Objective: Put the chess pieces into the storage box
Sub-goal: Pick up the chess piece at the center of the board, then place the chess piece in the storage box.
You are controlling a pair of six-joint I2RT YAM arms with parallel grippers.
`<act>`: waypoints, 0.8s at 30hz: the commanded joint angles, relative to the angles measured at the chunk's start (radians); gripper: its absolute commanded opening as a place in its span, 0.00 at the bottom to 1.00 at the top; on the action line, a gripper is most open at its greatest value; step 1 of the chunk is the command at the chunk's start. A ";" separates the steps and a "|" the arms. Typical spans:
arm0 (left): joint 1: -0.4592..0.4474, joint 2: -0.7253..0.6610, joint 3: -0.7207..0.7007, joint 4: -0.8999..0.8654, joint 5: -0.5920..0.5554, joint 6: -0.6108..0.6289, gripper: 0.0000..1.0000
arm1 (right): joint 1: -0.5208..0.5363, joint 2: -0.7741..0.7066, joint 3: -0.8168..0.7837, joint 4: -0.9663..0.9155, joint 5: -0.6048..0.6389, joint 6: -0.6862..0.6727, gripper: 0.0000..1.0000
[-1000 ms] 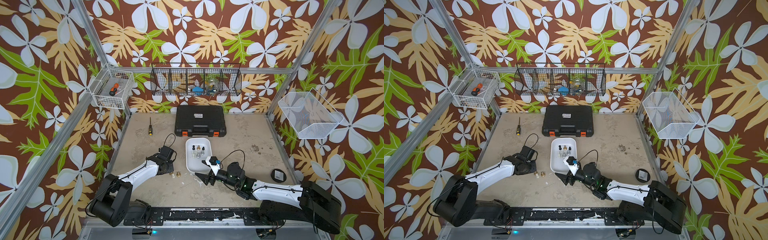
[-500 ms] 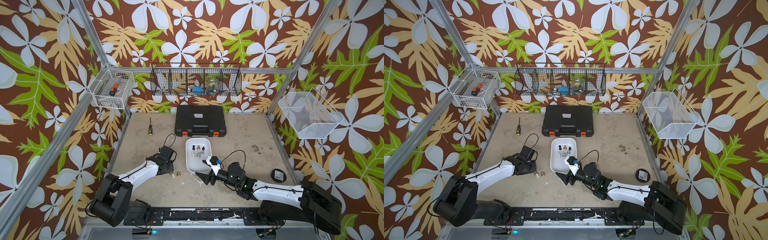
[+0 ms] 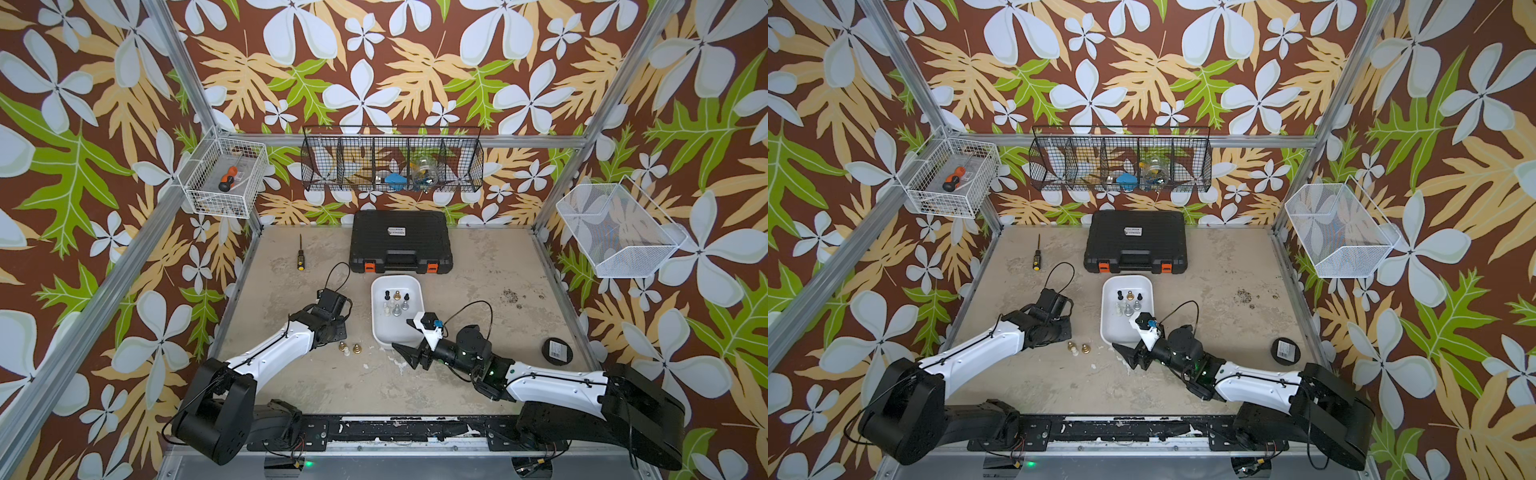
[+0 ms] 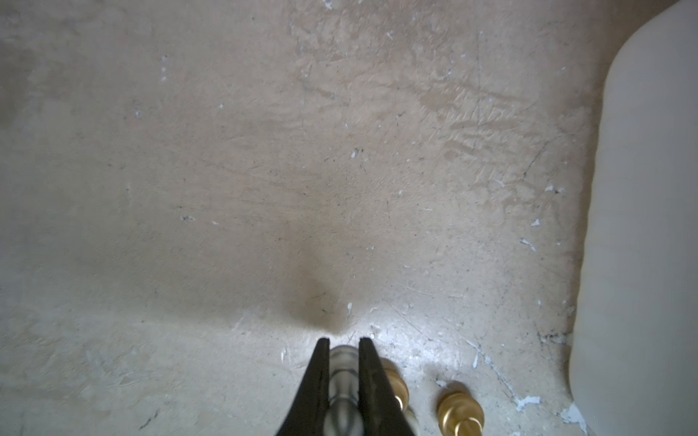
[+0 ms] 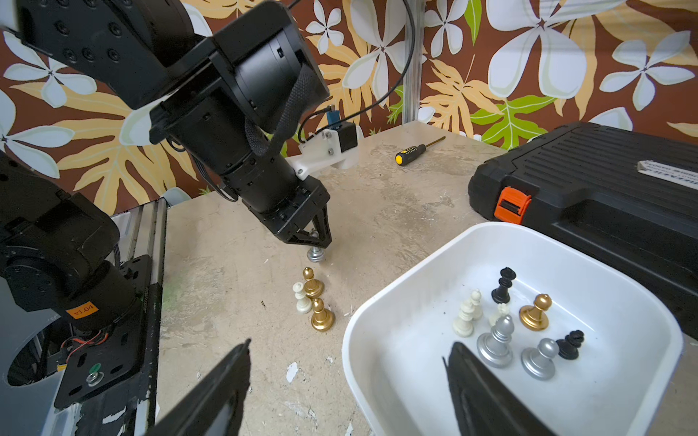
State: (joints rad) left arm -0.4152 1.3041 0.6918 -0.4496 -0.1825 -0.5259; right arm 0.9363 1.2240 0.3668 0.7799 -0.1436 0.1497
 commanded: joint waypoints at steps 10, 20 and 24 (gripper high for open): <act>-0.025 -0.008 0.024 -0.012 -0.028 0.004 0.10 | 0.001 -0.020 -0.005 0.026 0.039 0.002 0.82; -0.104 -0.004 0.146 -0.063 -0.113 0.016 0.10 | 0.001 -0.083 -0.049 0.051 0.146 0.015 0.82; -0.180 0.027 0.270 -0.102 -0.149 0.020 0.10 | 0.001 -0.141 -0.081 0.047 0.328 0.034 0.82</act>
State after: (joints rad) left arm -0.5613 1.3174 0.9092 -0.5171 -0.2836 -0.5179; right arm 0.9363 1.1069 0.2955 0.7929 0.0334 0.1585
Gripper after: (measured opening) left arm 0.155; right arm 0.823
